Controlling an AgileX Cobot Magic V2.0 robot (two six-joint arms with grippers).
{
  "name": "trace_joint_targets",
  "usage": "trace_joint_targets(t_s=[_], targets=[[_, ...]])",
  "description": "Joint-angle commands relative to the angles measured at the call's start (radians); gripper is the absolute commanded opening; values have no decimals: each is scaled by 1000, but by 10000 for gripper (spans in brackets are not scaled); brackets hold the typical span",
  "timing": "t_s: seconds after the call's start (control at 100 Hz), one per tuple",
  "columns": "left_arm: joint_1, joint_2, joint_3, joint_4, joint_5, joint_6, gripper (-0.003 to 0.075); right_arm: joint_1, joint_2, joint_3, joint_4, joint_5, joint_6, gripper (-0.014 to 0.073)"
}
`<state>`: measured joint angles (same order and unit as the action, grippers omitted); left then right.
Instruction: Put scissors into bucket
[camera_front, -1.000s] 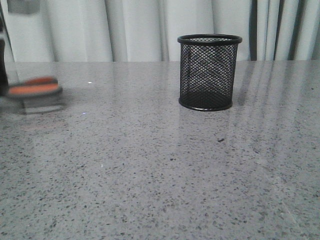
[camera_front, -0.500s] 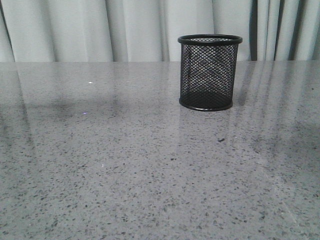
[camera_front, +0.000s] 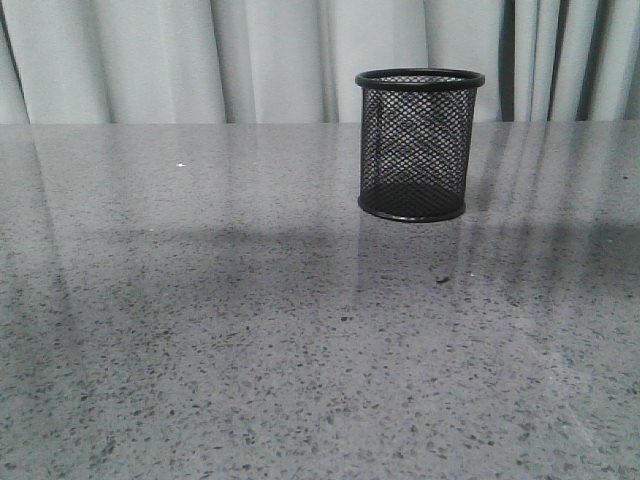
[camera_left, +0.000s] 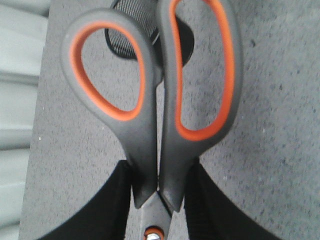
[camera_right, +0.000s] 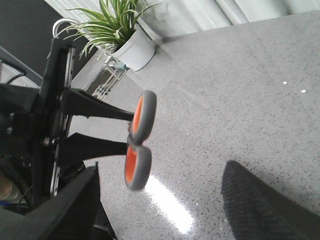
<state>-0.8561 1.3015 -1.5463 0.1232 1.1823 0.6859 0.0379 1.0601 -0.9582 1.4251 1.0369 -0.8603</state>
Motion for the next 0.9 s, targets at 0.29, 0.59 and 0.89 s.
trace_joint_targets(t_s=[0.29,0.59,0.89], targets=[[-122,88,-124,46,-128,-110,-20,-3,10,-38,71,26,-19,463],[-154,146,-179,43,-137,-110,-20,-3,10,-38,46,26,-19,167],[-148,146,-179,43,-110,-110,366,-3,10,-38,12,4,-19,-55]])
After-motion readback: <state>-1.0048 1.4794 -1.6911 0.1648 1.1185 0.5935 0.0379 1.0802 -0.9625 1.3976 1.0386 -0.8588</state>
